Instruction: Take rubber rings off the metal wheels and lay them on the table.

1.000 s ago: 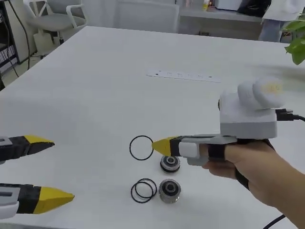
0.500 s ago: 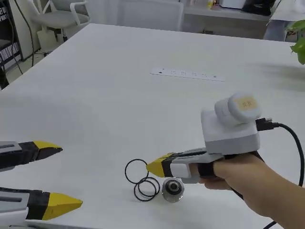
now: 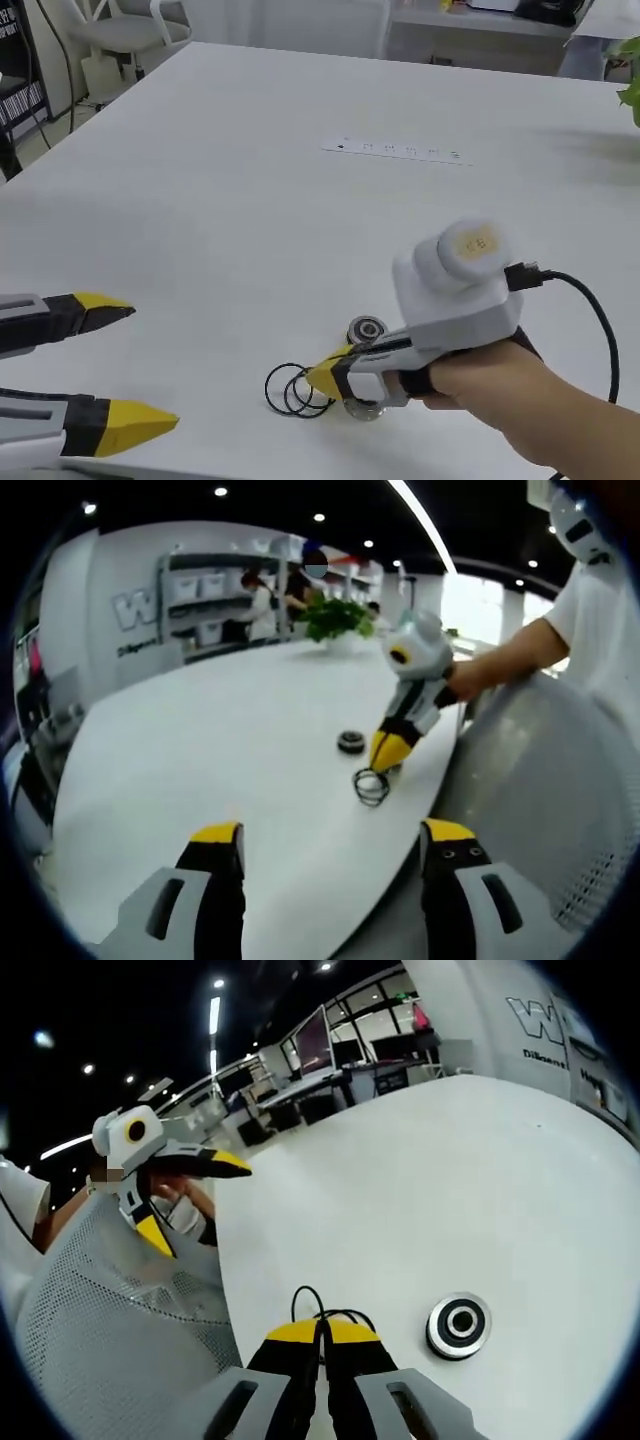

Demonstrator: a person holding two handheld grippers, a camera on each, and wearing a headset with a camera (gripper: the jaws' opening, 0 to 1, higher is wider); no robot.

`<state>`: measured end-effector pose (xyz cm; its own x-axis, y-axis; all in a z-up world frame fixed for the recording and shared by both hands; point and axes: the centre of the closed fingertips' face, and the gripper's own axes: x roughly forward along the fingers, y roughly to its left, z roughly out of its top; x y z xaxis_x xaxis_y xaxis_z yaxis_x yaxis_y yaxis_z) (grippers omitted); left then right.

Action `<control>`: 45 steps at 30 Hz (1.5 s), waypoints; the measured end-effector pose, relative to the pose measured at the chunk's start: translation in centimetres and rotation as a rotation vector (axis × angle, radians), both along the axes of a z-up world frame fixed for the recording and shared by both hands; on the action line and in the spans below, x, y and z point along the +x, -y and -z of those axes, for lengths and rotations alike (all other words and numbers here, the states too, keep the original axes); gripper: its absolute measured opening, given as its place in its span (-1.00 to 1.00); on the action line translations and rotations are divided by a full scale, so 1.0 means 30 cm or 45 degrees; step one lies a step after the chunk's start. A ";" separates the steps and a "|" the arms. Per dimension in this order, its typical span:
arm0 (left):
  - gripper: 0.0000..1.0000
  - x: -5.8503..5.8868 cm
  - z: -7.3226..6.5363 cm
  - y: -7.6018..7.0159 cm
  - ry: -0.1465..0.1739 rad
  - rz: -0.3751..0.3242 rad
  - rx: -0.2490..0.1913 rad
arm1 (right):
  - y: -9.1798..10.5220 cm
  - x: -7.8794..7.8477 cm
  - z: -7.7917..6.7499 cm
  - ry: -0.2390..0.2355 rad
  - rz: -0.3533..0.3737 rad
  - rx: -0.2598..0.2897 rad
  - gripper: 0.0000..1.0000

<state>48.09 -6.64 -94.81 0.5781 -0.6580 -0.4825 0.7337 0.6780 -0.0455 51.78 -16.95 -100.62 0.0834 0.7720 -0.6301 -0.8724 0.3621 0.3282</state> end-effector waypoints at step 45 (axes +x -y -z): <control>0.43 0.014 -0.026 -0.022 0.018 -0.023 0.042 | 0.067 0.134 -0.087 0.170 0.081 0.045 -0.90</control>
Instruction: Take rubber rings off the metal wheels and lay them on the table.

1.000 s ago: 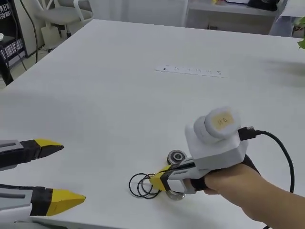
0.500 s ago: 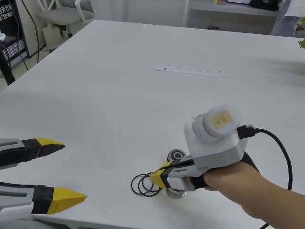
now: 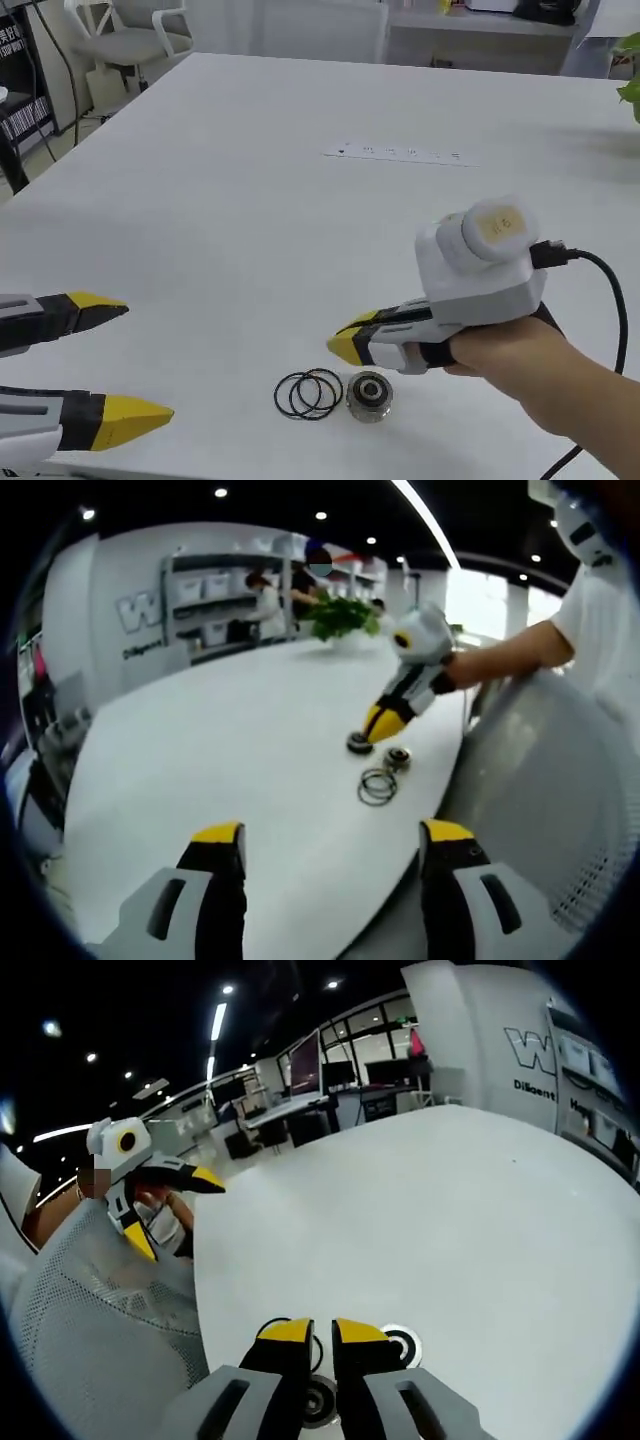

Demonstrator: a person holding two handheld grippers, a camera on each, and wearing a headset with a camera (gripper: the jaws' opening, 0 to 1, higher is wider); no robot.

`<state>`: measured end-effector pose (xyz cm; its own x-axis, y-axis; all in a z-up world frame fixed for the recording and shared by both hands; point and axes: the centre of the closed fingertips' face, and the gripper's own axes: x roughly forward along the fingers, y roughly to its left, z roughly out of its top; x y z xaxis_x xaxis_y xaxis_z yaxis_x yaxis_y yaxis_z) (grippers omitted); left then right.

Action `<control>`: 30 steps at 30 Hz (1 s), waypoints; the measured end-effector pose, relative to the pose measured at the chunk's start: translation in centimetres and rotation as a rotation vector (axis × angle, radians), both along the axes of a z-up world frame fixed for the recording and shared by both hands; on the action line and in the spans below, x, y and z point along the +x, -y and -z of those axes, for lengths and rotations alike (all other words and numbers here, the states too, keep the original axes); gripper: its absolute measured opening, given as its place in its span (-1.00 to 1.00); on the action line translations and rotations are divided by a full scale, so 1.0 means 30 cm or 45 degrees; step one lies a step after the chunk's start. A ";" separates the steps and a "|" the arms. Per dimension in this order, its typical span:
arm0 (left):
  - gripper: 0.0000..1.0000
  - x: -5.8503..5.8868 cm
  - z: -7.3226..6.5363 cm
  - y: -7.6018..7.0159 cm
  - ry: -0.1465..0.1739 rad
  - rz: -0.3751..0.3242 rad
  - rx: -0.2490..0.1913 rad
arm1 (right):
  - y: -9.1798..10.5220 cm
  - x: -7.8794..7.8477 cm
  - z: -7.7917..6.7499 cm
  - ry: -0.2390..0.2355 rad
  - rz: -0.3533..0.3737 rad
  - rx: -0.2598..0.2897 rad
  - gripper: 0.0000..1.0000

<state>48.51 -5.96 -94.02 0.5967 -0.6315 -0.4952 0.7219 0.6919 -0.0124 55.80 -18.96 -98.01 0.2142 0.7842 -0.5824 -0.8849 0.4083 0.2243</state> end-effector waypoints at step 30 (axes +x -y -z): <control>0.33 0.178 -0.300 0.216 0.294 0.238 0.067 | 0.199 0.149 -0.026 -0.014 0.305 0.084 -0.88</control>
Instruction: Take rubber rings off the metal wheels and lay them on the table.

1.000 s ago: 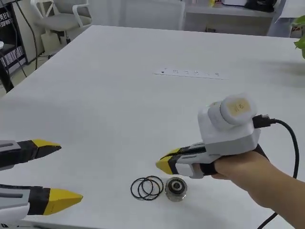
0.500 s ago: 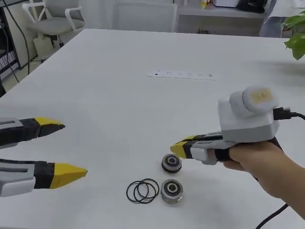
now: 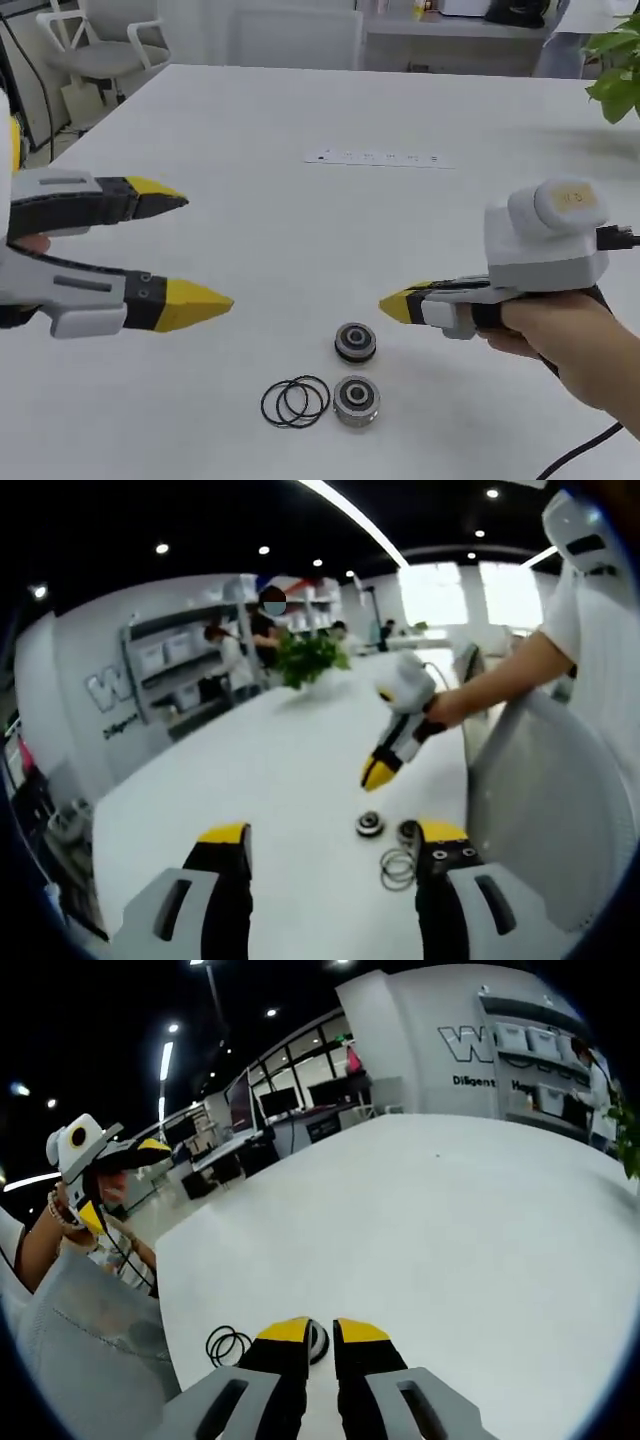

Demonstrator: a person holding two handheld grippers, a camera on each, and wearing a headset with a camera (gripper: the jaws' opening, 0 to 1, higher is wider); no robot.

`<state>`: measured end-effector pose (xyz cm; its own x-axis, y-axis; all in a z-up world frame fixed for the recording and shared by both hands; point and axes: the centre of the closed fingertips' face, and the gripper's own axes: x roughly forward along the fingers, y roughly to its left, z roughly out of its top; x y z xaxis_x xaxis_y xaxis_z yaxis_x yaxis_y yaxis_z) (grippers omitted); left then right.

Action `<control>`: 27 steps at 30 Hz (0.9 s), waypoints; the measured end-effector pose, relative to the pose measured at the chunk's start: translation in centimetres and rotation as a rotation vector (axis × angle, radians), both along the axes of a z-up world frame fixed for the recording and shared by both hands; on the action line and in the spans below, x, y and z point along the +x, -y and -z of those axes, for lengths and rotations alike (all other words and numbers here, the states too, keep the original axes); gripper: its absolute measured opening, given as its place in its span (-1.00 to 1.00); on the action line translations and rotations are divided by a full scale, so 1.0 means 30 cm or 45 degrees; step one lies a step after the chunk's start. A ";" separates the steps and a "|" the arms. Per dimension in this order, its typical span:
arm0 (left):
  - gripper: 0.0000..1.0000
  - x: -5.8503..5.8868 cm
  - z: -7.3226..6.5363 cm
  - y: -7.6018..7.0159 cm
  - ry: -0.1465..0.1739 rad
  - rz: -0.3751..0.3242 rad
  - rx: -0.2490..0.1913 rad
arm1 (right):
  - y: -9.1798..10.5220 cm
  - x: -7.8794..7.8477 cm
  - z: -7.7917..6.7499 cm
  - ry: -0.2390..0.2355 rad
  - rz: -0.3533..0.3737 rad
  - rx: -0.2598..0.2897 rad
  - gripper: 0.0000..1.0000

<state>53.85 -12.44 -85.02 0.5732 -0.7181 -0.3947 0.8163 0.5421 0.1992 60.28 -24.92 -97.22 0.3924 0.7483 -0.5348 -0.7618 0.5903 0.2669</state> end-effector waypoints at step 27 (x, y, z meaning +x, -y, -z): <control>0.07 0.209 0.148 0.343 -0.032 0.190 -0.050 | -0.013 -0.087 0.139 -0.013 -0.226 -0.135 -0.65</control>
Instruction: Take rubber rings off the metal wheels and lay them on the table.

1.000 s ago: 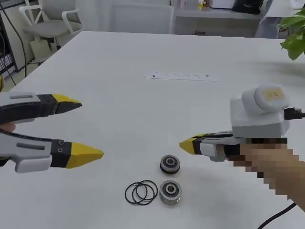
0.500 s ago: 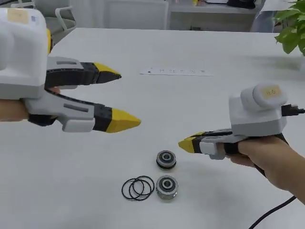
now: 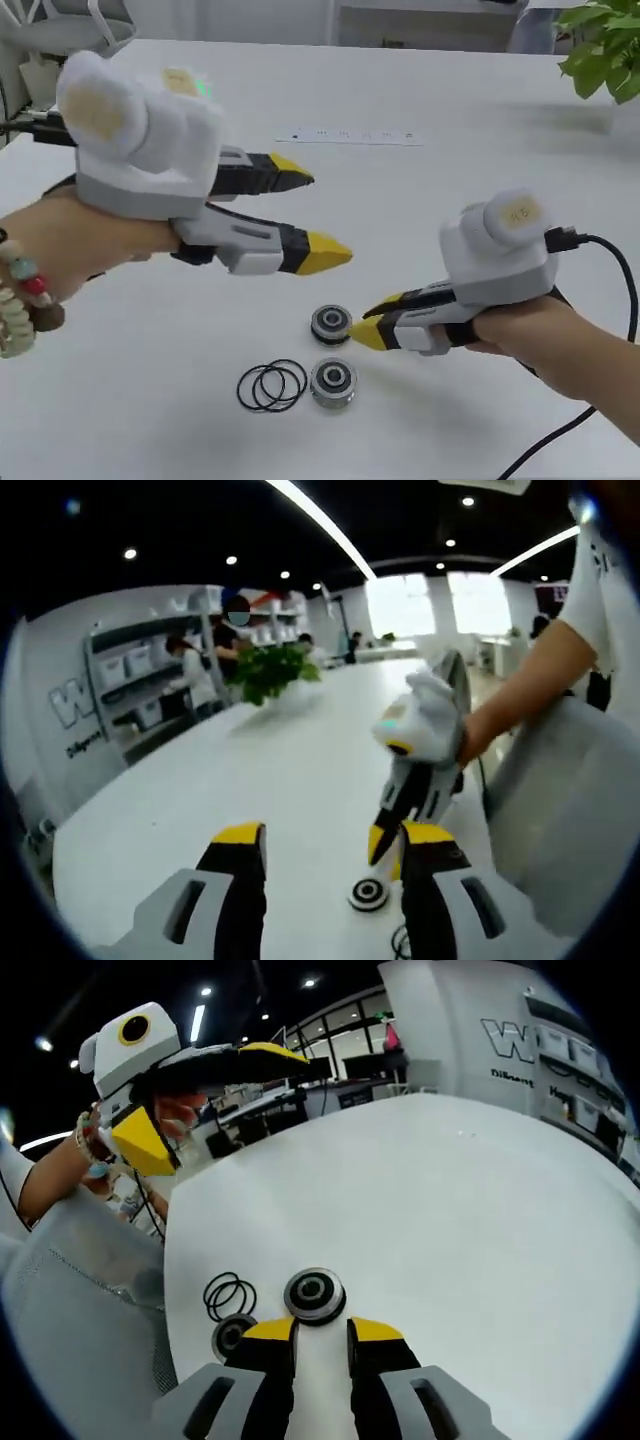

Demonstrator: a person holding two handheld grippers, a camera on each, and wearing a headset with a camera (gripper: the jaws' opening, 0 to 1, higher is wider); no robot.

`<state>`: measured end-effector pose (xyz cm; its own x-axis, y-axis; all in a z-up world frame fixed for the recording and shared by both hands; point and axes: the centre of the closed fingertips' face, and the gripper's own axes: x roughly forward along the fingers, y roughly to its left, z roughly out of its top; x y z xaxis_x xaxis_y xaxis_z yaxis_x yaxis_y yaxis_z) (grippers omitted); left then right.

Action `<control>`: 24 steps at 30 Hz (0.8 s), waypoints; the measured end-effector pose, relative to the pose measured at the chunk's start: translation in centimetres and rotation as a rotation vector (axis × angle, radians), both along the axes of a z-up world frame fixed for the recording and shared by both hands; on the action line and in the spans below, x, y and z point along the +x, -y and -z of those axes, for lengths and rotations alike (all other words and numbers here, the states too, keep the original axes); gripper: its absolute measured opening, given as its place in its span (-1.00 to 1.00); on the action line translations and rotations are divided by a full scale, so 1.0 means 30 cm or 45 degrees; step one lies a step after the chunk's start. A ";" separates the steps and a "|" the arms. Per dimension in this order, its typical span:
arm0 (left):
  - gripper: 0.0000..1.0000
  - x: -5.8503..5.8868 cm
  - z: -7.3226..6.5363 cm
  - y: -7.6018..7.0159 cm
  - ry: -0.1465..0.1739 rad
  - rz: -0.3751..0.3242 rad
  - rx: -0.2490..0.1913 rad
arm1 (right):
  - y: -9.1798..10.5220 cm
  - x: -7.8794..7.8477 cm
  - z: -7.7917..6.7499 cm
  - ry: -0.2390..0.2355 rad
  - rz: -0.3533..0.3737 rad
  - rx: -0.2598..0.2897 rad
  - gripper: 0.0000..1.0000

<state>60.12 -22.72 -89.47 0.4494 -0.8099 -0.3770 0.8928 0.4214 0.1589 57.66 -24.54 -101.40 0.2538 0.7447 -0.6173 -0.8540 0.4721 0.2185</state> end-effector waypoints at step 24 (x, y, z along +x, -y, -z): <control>-0.58 -0.030 0.334 0.024 -0.172 0.017 0.134 | -0.033 -0.001 0.032 0.079 -0.073 -0.059 -0.59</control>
